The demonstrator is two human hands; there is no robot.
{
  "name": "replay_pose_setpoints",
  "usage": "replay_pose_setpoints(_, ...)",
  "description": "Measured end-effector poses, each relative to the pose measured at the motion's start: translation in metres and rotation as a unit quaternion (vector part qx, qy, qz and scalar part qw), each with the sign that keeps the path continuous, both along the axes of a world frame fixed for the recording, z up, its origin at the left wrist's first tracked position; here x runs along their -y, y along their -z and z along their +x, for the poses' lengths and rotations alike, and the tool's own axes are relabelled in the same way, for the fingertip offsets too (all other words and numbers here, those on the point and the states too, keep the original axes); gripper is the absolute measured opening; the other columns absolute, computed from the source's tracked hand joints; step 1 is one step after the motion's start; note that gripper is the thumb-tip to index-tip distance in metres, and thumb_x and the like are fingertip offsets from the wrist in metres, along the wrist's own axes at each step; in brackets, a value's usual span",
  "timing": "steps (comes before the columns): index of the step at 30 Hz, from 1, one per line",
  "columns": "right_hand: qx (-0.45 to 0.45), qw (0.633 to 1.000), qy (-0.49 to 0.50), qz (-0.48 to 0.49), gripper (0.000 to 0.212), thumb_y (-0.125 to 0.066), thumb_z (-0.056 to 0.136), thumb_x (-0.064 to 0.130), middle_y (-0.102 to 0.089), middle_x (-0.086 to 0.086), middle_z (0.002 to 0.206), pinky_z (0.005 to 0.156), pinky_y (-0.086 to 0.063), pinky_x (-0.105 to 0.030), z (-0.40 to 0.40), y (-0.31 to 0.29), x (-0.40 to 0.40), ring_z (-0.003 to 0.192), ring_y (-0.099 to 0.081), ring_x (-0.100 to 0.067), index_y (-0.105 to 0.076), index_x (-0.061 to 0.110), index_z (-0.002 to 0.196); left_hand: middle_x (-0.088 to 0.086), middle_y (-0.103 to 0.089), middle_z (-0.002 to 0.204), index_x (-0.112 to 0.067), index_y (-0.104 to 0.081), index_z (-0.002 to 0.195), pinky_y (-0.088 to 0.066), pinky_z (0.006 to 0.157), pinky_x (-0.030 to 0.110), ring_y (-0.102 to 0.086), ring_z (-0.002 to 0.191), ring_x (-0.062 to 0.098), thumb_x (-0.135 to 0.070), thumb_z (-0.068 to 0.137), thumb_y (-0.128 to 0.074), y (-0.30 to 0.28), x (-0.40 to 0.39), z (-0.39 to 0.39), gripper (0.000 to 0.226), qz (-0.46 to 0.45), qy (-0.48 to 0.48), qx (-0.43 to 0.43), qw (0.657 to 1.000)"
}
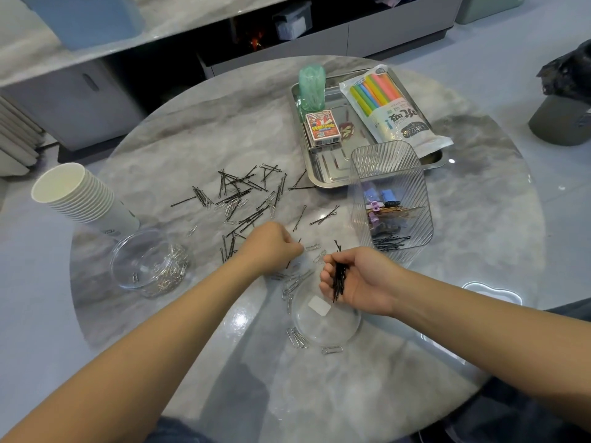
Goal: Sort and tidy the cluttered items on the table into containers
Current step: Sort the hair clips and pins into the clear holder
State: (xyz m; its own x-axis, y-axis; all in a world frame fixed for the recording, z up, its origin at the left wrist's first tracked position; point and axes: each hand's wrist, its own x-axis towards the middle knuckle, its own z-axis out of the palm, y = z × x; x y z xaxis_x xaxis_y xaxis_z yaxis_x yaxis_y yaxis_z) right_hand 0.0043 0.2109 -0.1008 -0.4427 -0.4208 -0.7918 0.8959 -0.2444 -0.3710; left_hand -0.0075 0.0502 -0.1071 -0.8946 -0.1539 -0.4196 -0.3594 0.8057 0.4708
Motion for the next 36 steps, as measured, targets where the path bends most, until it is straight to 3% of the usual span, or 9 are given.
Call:
replay_pose_setpoints(2, -0.009, 1.0, 0.0, -0.007, 0.027, -0.036, 0.097, 0.013, -0.052, -0.004, 0.063, 0.052, -0.051, -0.024, 0.0, -0.001, 0.001, 0.058, -0.054, -0.016, -0.052, 0.008, 0.076, 0.004, -0.061, 0.072, -0.008, -0.066, 0.081, -0.038, 0.055, 0.024, -0.048, 0.061, 0.015, -0.019, 0.082, -0.058, -0.006, 0.005, -0.001, 0.014, 0.081, -0.058, -0.017, 0.995)
replay_pose_setpoints(6, -0.027, 0.999, -0.01, -0.018, 0.035, -0.035, 0.099, 0.028, -0.059, -0.007, 0.069, 0.061, -0.05, -0.029, -0.002, -0.003, 0.004, 0.063, -0.059, -0.019, -0.057, 0.007, 0.081, 0.002, -0.068, 0.077, -0.012, -0.062, 0.077, -0.032, 0.042, 0.017, -0.042, 0.053, 0.01, -0.011, 0.083, -0.06, -0.02, 0.008, 0.003, 0.007, 0.235, -0.123, 0.026, 0.964)
replay_pose_setpoints(12, -0.053, 0.998, -0.036, -0.002, 0.041, -0.03, 0.101, 0.035, -0.057, -0.007, 0.066, 0.062, -0.045, -0.029, -0.001, 0.0, 0.005, 0.061, -0.055, -0.019, -0.056, 0.007, 0.087, 0.011, -0.063, 0.08, -0.013, -0.065, 0.077, -0.031, 0.041, 0.016, -0.046, 0.05, 0.007, -0.005, 0.081, -0.063, -0.026, -0.004, 0.015, 0.009, 0.256, -0.121, 0.02, 0.959)
replay_pose_setpoints(16, -0.058, 0.998, -0.025, -0.017, 0.046, -0.03, 0.1, 0.039, -0.056, -0.009, 0.072, 0.062, -0.045, -0.028, -0.002, 0.003, 0.005, 0.065, -0.055, -0.019, -0.058, 0.006, 0.084, 0.0, -0.062, 0.058, -0.01, -0.062, 0.078, -0.032, 0.037, 0.013, -0.053, 0.042, 0.0, -0.006, 0.081, -0.07, -0.029, -0.016, 0.026, 0.009, 0.312, -0.157, 0.024, 0.937)
replay_pose_setpoints(18, -0.066, 0.997, -0.031, -0.04, 0.052, -0.029, 0.1, 0.04, -0.053, -0.008, 0.068, 0.063, -0.043, -0.027, -0.002, 0.004, 0.005, 0.059, -0.053, -0.017, -0.06, 0.006, 0.076, 0.002, -0.064, 0.058, -0.007, -0.063, 0.081, -0.032, 0.035, 0.013, -0.057, 0.042, 0.003, -0.007, 0.08, -0.073, -0.031, -0.023, 0.031, 0.009, 0.323, -0.154, 0.024, 0.933)
replay_pose_setpoints(23, -0.033, 0.999, -0.015, -0.021, 0.038, -0.035, 0.1, 0.034, -0.054, -0.008, 0.076, 0.054, -0.049, -0.025, 0.001, 0.005, 0.002, 0.062, -0.055, -0.017, -0.054, 0.008, 0.079, -0.001, -0.067, 0.061, -0.011, -0.067, 0.073, -0.033, 0.036, 0.011, -0.056, 0.041, 0.005, -0.011, 0.081, -0.071, -0.027, -0.02, 0.023, 0.009, 0.212, -0.111, -0.045, 0.97)
replay_pose_setpoints(28, 0.002, 0.999, 0.044, -0.016, 0.03, -0.037, 0.1, 0.018, -0.044, -0.005, 0.059, 0.039, -0.042, -0.019, 0.001, 0.004, -0.003, 0.052, -0.042, -0.014, -0.049, 0.006, 0.076, -0.014, -0.059, 0.059, -0.021, -0.067, 0.069, -0.039, 0.048, 0.009, -0.054, 0.057, 0.004, -0.021, 0.079, -0.073, 0.0, -0.006, 0.015, 0.013, 0.037, -0.023, -0.051, 0.998)
replay_pose_setpoints(32, 0.011, 0.999, 0.03, -0.035, 0.028, -0.032, 0.101, 0.015, -0.038, 0.0, 0.052, 0.033, -0.03, -0.017, 0.0, 0.003, -0.004, 0.041, -0.035, -0.01, -0.045, 0.01, 0.076, -0.011, -0.06, 0.064, -0.018, -0.067, 0.073, -0.049, 0.066, 0.025, -0.059, 0.068, 0.012, -0.019, 0.08, -0.07, 0.012, -0.008, 0.011, 0.008, -0.033, 0.03, -0.059, 0.997)
replay_pose_setpoints(36, -0.005, 0.999, 0.009, -0.033, 0.028, -0.031, 0.101, 0.016, -0.033, 0.002, 0.052, 0.034, -0.025, -0.016, 0.0, 0.002, -0.004, 0.038, -0.03, -0.009, -0.045, 0.01, 0.077, 0.008, -0.068, 0.078, -0.005, -0.066, 0.081, -0.053, 0.07, 0.038, -0.063, 0.076, 0.027, -0.018, 0.086, -0.052, 0.01, -0.014, 0.013, 0.02, -0.117, 0.101, -0.052, 0.987)
